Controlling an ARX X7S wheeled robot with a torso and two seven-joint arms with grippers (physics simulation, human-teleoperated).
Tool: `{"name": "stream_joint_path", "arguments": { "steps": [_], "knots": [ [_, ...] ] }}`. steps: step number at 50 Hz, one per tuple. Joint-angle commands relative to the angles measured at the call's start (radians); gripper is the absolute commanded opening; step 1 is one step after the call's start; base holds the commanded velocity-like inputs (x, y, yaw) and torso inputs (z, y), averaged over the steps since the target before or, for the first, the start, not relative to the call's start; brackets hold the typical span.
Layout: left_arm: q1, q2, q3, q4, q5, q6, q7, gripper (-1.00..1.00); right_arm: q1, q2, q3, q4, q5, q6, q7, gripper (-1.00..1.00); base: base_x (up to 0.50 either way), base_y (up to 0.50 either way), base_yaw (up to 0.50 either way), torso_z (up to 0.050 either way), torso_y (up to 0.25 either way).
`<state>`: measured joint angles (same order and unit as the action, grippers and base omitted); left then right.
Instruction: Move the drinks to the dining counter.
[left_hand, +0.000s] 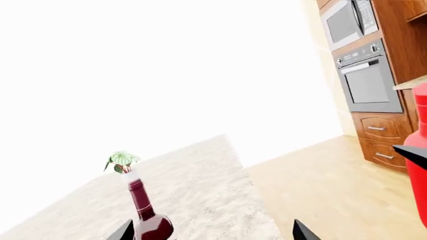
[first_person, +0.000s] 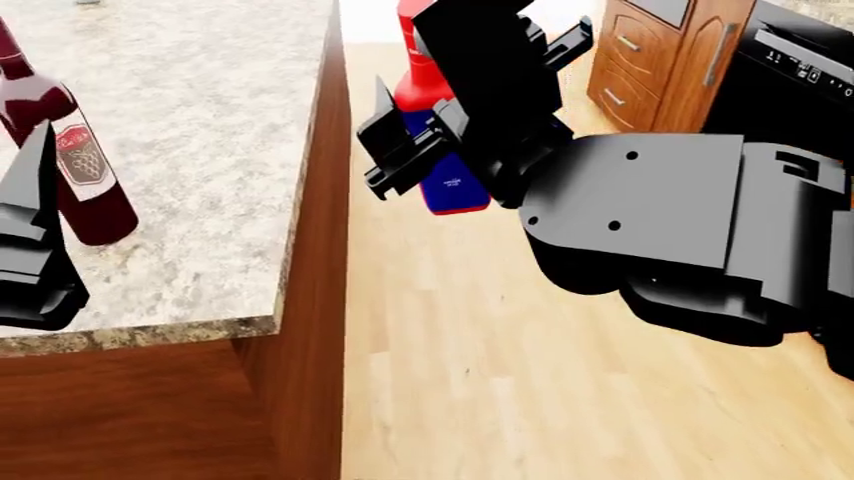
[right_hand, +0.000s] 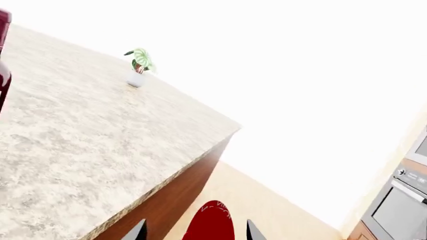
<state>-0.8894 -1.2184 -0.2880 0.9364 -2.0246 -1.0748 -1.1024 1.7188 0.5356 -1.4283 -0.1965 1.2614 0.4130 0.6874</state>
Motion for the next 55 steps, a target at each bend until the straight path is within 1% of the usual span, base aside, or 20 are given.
{"name": "stream_joint_path", "arguments": {
  "steps": [1,26,30,33,37,41,47,55],
  "knots": [
    [0.002,0.001,-0.003,0.0,-0.002,-0.001,-0.001,1.0,0.009,-0.002,0.013,-0.002,-0.038,0.014,-0.002,-1.0,0.01,0.05,0.5,0.0,0.0],
    [0.027,0.004,-0.038,0.005,-0.014,-0.009,-0.008,1.0,0.003,0.001,0.018,-0.006,-0.036,0.025,0.014,-1.0,0.0,0.06,0.5,0.0,0.001],
    [0.03,0.005,-0.041,0.004,-0.014,-0.011,-0.008,1.0,-0.009,0.007,0.035,-0.003,-0.025,0.004,0.013,-1.0,-0.5,0.04,0.0,0.0,0.0],
    [0.025,0.003,-0.037,0.002,-0.014,-0.009,-0.008,1.0,-0.017,0.015,0.061,0.001,0.001,-0.021,0.007,-1.0,-0.09,0.05,0.0,0.0,0.003],
    [0.02,0.006,-0.03,0.0,-0.008,-0.01,-0.005,1.0,-0.003,0.011,0.038,-0.01,-0.023,0.013,0.028,-1.0,0.0,0.0,0.0,0.0,0.0],
    [0.001,0.002,-0.008,-0.002,-0.005,-0.004,-0.004,1.0,0.006,0.009,0.04,-0.011,-0.025,0.018,0.028,-1.0,-0.47,-0.03,0.0,0.0,0.0],
    [0.01,0.005,-0.021,-0.002,-0.006,-0.009,-0.003,1.0,0.006,0.006,0.039,-0.012,-0.029,0.021,0.024,-1.0,-0.5,-0.03,0.0,0.0,0.002],
    [0.043,0.01,-0.069,0.003,-0.019,-0.02,-0.006,1.0,0.009,0.011,0.049,-0.021,-0.019,0.021,0.03,-1.0,-0.5,-0.03,0.0,0.001,0.001]
  ]
}}
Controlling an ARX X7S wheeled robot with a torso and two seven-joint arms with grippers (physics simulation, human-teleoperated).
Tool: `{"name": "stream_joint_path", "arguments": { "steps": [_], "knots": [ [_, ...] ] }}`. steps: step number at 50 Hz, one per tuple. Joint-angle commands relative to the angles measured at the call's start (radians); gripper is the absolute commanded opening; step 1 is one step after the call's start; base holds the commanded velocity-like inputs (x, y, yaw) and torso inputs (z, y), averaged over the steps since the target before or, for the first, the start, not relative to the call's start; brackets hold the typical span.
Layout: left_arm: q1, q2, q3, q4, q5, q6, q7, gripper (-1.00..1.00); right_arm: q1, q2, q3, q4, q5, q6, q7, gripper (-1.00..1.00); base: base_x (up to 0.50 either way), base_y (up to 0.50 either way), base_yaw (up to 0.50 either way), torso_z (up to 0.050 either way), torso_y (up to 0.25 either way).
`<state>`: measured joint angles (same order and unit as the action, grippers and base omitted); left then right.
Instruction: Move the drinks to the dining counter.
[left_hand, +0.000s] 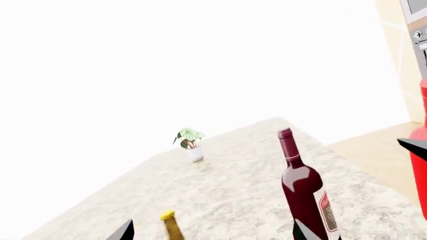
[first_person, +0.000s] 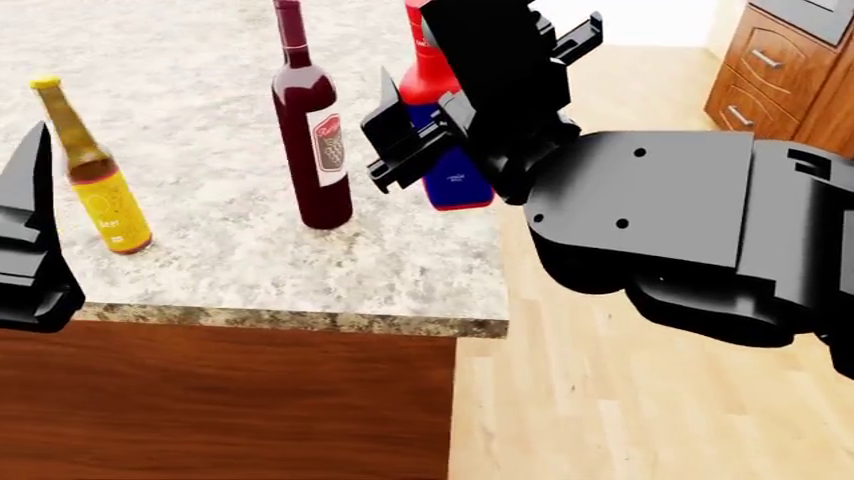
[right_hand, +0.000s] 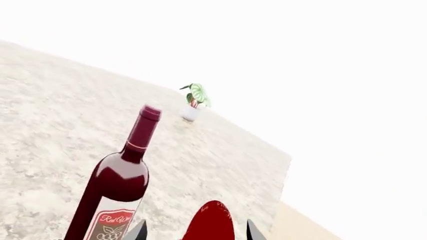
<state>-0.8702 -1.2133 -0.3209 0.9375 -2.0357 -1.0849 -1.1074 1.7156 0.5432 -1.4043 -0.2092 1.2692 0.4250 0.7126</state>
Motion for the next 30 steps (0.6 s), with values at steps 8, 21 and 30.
{"name": "stream_joint_path", "arguments": {
  "steps": [8,21,30],
  "knots": [
    [0.045,0.018,-0.061,0.003,-0.005,-0.023,0.001,1.0,-0.003,0.006,0.039,0.011,-0.004,0.001,0.014,-1.0,-0.06,0.0,0.0,0.0,0.0],
    [0.04,0.02,-0.052,-0.001,0.0,-0.024,0.003,1.0,-0.009,0.017,0.041,0.009,0.004,0.01,0.023,-1.0,0.0,0.0,0.0,0.0,0.001],
    [0.048,0.025,-0.062,0.0,0.001,-0.029,0.004,1.0,-0.04,0.016,0.055,0.022,0.002,-0.029,0.009,-1.0,0.0,0.0,0.0,0.0,0.0]
  ]
}}
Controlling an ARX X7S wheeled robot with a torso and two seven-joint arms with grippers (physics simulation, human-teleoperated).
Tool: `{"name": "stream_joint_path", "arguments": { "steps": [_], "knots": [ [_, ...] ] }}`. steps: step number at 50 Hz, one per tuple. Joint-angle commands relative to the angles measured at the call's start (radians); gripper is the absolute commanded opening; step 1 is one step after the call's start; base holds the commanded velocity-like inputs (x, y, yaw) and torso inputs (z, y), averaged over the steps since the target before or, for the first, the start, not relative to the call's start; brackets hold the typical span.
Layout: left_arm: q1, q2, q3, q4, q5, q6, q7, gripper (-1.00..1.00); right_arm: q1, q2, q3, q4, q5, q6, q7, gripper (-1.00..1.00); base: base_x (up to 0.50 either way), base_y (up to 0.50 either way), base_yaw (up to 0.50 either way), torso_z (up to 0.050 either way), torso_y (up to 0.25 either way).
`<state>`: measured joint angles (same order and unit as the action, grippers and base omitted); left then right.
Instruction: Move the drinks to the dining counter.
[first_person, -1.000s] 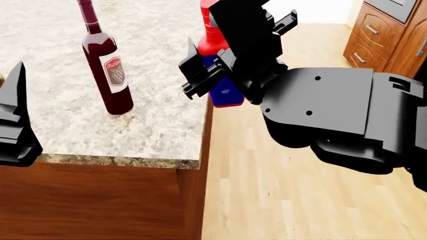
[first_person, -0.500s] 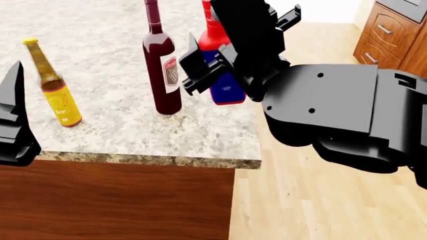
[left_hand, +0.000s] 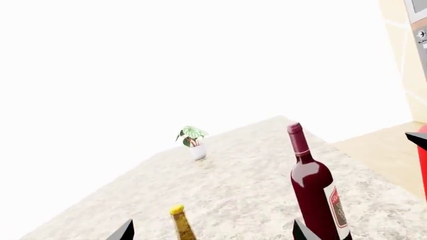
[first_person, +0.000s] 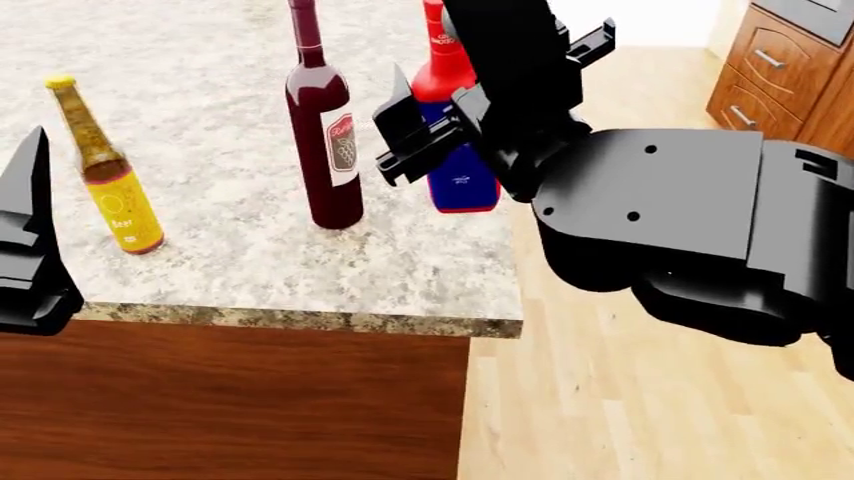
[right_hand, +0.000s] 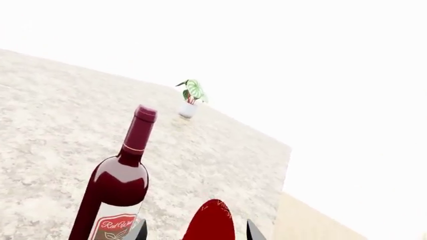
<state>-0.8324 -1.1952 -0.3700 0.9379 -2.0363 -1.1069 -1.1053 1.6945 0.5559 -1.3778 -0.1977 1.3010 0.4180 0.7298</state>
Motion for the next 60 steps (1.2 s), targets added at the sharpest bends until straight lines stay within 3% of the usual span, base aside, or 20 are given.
{"name": "stream_joint_path", "arguments": {
  "steps": [1,42,60],
  "knots": [
    [0.013,0.007,-0.016,0.0,0.001,-0.008,0.002,1.0,-0.021,0.002,0.026,0.013,-0.033,-0.021,-0.008,-1.0,0.0,0.0,0.0,0.0,0.0],
    [0.03,0.011,-0.038,0.0,-0.003,-0.019,0.001,1.0,-0.102,0.016,0.126,0.071,0.098,-0.117,-0.049,-1.0,0.0,0.0,0.0,0.0,0.001],
    [0.047,0.02,-0.061,0.001,-0.001,-0.03,0.004,1.0,-0.116,-0.025,0.11,0.087,0.068,-0.126,-0.089,-1.0,0.0,0.0,0.0,0.001,0.001]
  ]
}}
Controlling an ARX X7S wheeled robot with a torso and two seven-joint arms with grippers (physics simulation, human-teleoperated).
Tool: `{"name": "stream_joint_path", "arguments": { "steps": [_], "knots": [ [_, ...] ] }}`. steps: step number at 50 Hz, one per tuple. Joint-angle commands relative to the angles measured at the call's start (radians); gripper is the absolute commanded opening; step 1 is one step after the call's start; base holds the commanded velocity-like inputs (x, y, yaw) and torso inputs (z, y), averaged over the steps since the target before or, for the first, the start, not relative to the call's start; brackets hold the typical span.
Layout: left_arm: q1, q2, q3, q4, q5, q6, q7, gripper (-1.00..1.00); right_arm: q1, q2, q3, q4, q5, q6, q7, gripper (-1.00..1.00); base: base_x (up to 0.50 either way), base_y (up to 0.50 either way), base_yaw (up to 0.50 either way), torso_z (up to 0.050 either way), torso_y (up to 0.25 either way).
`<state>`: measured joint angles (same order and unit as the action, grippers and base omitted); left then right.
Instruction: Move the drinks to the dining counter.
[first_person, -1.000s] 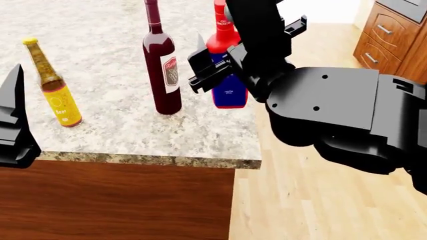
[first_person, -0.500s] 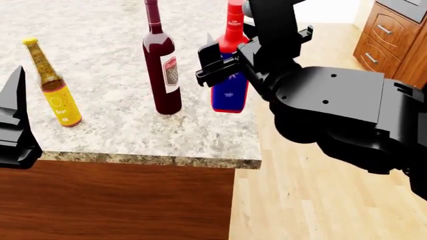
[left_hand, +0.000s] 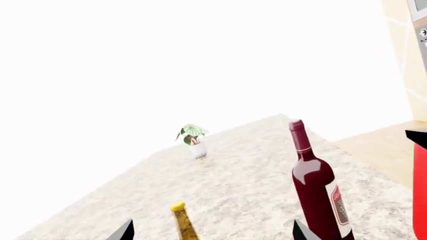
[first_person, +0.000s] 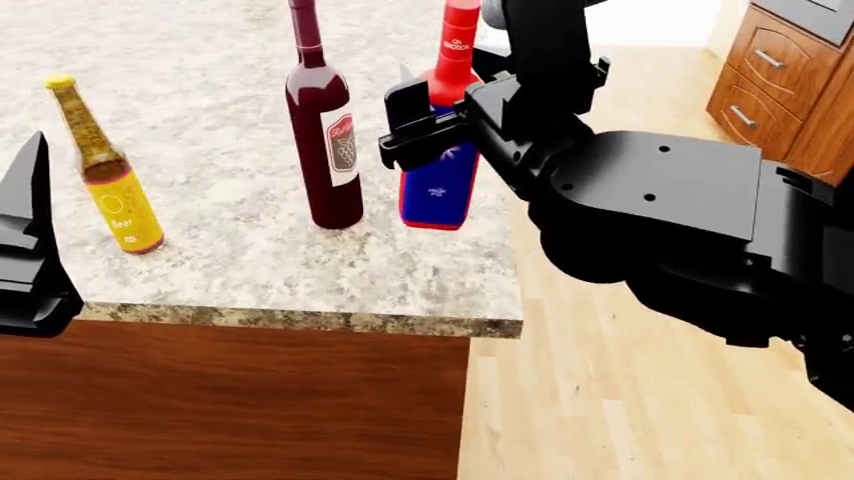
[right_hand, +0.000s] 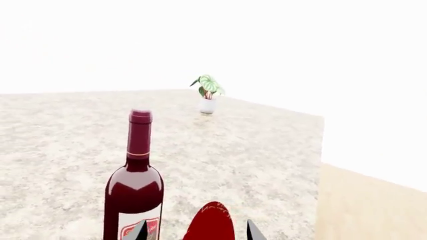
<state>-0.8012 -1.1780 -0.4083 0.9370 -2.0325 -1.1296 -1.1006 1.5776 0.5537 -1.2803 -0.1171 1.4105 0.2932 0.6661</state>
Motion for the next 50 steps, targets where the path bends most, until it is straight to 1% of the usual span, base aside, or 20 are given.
{"name": "stream_joint_path", "arguments": {
  "steps": [1,8,17,23,37,44,50],
  "knots": [
    [0.018,0.004,-0.027,0.002,-0.006,-0.009,-0.001,1.0,0.001,-0.024,0.012,0.008,-0.043,-0.002,-0.026,-1.0,0.0,0.0,0.0,0.0,0.0],
    [0.047,0.022,-0.065,0.005,-0.007,-0.027,0.002,1.0,-0.006,-0.041,0.006,0.011,-0.051,-0.003,-0.037,-1.0,0.0,0.0,0.0,0.0,0.001],
    [0.061,0.027,-0.081,0.007,-0.009,-0.035,0.003,1.0,-0.004,-0.047,0.0,0.013,-0.065,-0.001,-0.044,-1.0,0.0,0.0,0.0,0.0,0.0],
    [0.049,0.02,-0.063,0.007,-0.007,-0.027,0.001,1.0,-0.004,-0.05,-0.004,0.003,-0.078,0.0,-0.043,-1.0,0.0,0.0,0.0,0.0,0.002],
    [0.055,0.014,-0.082,0.003,-0.017,-0.03,0.0,1.0,-0.021,-0.051,-0.016,0.012,-0.092,-0.001,-0.063,-1.0,0.0,0.0,0.0,0.001,0.001],
    [0.022,0.001,-0.028,0.004,-0.005,-0.009,-0.001,1.0,-0.023,-0.05,-0.021,0.013,-0.098,0.002,-0.066,-1.0,0.0,0.0,0.0,0.0,0.0],
    [0.035,0.004,-0.046,0.005,-0.01,-0.015,-0.003,1.0,-0.026,-0.045,-0.022,0.009,-0.097,0.007,-0.062,-1.0,0.0,0.0,0.0,0.0,0.0]
  ]
}}
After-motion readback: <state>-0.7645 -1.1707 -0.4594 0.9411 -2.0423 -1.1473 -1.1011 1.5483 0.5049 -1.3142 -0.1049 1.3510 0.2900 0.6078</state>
